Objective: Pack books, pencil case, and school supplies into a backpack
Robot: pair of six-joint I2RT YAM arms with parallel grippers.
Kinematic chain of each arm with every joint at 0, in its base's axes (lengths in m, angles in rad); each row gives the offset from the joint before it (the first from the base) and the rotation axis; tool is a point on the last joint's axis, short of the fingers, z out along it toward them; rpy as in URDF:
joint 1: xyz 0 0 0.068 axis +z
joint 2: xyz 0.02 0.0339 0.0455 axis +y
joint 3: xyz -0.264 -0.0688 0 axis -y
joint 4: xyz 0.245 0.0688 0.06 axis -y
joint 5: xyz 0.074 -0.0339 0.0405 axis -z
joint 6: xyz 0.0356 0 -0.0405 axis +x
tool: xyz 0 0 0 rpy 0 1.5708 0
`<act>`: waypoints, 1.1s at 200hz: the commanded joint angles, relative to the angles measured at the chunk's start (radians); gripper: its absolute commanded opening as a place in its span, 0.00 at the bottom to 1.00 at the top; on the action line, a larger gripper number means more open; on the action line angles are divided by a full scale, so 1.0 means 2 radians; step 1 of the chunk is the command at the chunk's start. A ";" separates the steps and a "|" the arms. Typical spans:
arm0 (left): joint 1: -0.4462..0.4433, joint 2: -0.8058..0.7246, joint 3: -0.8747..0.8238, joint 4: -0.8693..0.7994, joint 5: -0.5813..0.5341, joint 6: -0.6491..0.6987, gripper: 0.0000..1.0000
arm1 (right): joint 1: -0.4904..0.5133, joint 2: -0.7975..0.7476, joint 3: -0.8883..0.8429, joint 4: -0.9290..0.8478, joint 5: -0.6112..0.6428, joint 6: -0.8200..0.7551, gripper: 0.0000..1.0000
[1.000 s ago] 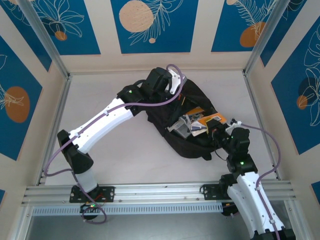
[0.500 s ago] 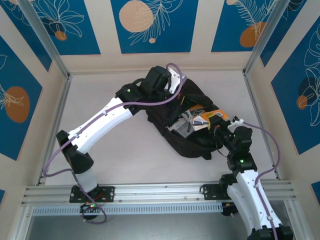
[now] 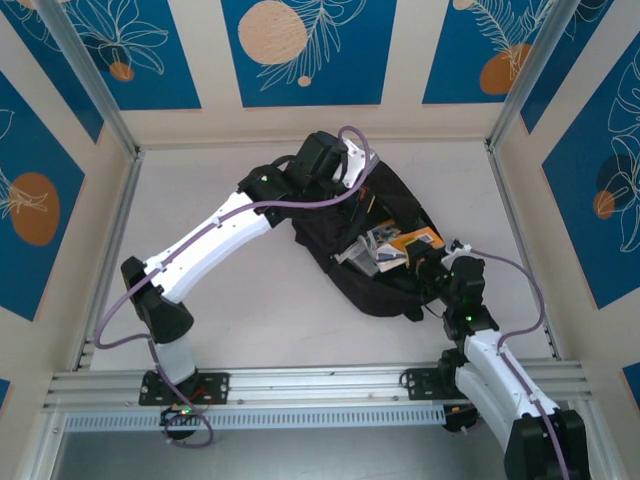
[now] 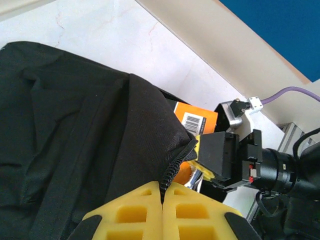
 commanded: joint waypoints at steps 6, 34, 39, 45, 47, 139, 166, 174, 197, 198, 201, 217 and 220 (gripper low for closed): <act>0.003 -0.003 0.012 0.024 0.028 -0.007 0.00 | 0.025 -0.004 0.015 0.010 0.039 -0.049 0.00; 0.002 -0.001 0.013 0.029 0.038 -0.008 0.00 | 0.054 0.020 0.035 -0.013 0.085 -0.063 0.00; 0.001 -0.001 0.015 0.028 0.039 -0.008 0.00 | 0.059 0.028 0.041 -0.012 0.091 -0.064 0.00; 0.000 0.000 0.017 0.028 0.042 -0.008 0.00 | 0.065 0.039 0.048 -0.010 0.097 -0.066 0.01; 0.000 0.000 0.017 0.028 0.043 -0.009 0.00 | 0.066 0.042 0.051 -0.009 0.100 -0.068 0.01; -0.013 0.019 0.025 0.025 0.054 -0.022 0.00 | 0.100 0.345 0.218 0.106 0.128 -0.062 0.11; -0.009 0.030 0.030 0.015 0.039 -0.028 0.00 | 0.107 0.411 0.269 0.114 0.131 -0.060 0.38; -0.007 0.032 0.032 0.010 0.035 -0.028 0.00 | 0.108 0.413 0.275 0.108 0.127 -0.066 0.42; 0.001 0.034 0.031 -0.005 0.016 -0.027 0.00 | 0.106 0.370 0.268 0.046 0.128 -0.105 0.55; 0.001 0.034 0.031 -0.006 0.015 -0.027 0.00 | 0.106 0.367 0.268 0.042 0.128 -0.108 0.55; 0.002 0.033 0.030 -0.007 0.012 -0.026 0.00 | 0.106 0.359 0.266 0.029 0.128 -0.116 0.57; 0.007 0.030 0.018 -0.010 -0.004 -0.022 0.00 | 0.103 0.305 0.259 -0.049 0.124 -0.165 0.64; 0.008 0.028 0.014 -0.009 -0.006 -0.022 0.00 | 0.103 0.294 0.256 -0.064 0.124 -0.173 0.64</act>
